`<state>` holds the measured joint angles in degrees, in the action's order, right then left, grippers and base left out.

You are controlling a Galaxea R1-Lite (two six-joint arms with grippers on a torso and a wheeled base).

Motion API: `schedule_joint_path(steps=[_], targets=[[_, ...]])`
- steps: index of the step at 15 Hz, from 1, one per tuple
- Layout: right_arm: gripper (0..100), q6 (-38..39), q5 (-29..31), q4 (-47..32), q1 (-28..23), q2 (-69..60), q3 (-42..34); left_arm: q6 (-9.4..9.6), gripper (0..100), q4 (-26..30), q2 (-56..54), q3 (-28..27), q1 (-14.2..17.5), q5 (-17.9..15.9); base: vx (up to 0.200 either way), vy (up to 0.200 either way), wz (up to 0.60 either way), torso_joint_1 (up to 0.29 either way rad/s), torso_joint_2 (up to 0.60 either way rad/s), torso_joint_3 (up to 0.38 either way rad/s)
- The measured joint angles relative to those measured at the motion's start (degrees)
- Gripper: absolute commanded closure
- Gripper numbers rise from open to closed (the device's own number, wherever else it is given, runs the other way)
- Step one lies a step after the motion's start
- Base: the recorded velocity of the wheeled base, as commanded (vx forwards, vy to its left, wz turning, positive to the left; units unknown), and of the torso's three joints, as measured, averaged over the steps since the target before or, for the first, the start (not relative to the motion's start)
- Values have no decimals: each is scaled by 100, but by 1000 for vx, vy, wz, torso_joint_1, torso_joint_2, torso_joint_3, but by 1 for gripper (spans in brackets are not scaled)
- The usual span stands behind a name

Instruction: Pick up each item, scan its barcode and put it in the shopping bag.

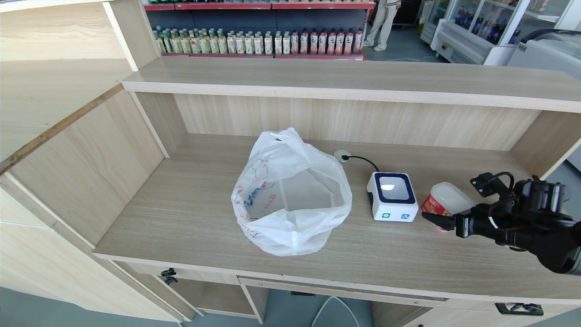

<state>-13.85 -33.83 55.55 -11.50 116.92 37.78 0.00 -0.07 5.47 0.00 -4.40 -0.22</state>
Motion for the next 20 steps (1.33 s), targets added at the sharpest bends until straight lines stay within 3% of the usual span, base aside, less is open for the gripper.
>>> schedule_joint_path(steps=[3,8,15,16,20], targets=[[0,-24,-271,99,4,107,190,0,0,0,0,0,0,0,0,0,0,0,0,0],[0,-150,-577,989,-7,402,255,0,0,0,-2,0,0,1,0,0,0,0,0,0],[0,-161,-1097,1033,26,627,315,0,0,0,0,0,0,4,0,0,0,0,0,0],[100,-156,-1209,1039,26,638,343,0,0,0,0,0,0,0,0,0,0,0,0,0],[100,-158,-1423,1092,23,629,422,0,0,0,0,0,2,0,0,0,0,0,0,0]])
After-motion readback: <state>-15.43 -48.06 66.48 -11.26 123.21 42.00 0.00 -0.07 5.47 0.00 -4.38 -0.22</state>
